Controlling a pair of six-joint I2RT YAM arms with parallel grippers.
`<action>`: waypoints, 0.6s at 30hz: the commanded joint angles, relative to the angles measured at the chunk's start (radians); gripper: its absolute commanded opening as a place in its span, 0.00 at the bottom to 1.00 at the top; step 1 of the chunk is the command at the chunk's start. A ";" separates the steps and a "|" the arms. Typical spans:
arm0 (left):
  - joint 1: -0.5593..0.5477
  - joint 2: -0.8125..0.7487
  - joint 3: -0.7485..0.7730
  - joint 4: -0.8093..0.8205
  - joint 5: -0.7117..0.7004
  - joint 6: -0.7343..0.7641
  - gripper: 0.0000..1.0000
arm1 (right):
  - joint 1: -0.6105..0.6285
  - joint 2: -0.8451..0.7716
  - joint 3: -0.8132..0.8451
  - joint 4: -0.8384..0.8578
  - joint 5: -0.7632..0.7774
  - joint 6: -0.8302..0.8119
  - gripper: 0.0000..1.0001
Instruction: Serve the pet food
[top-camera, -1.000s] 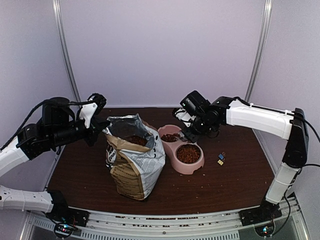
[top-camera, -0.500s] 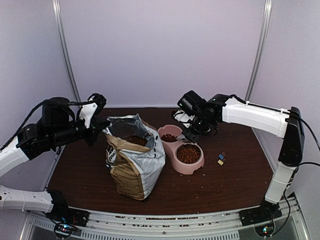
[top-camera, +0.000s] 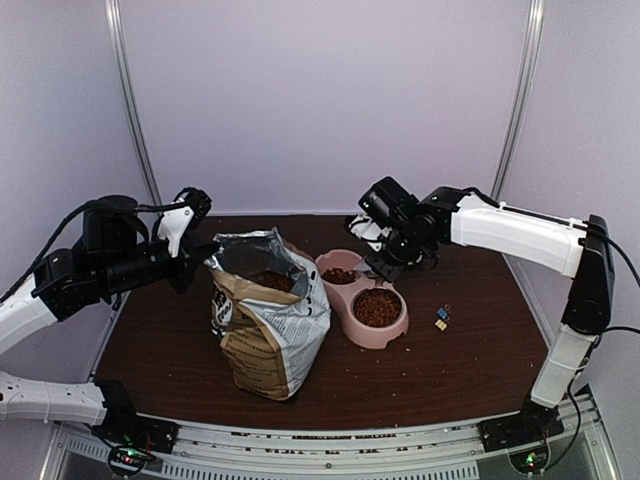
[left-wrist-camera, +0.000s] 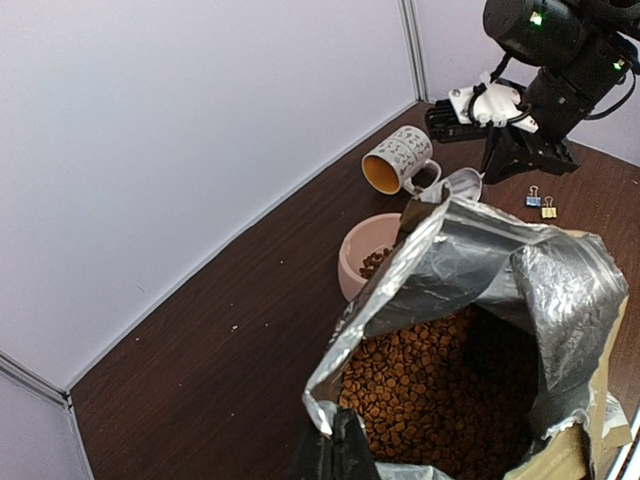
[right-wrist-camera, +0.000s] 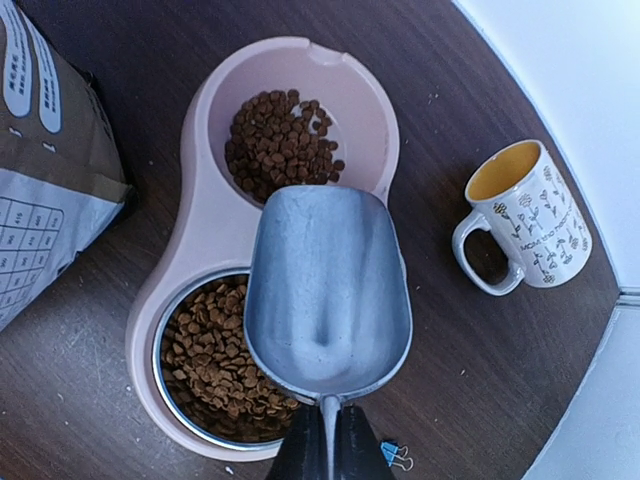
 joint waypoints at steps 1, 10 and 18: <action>0.015 -0.058 0.025 0.176 -0.018 0.025 0.00 | -0.009 -0.158 -0.077 0.148 0.019 0.008 0.00; 0.014 -0.003 0.091 0.166 0.144 0.012 0.00 | 0.031 -0.501 -0.284 0.264 -0.245 0.024 0.00; -0.079 0.120 0.241 0.111 0.202 0.014 0.00 | 0.102 -0.681 -0.285 0.231 -0.566 0.162 0.00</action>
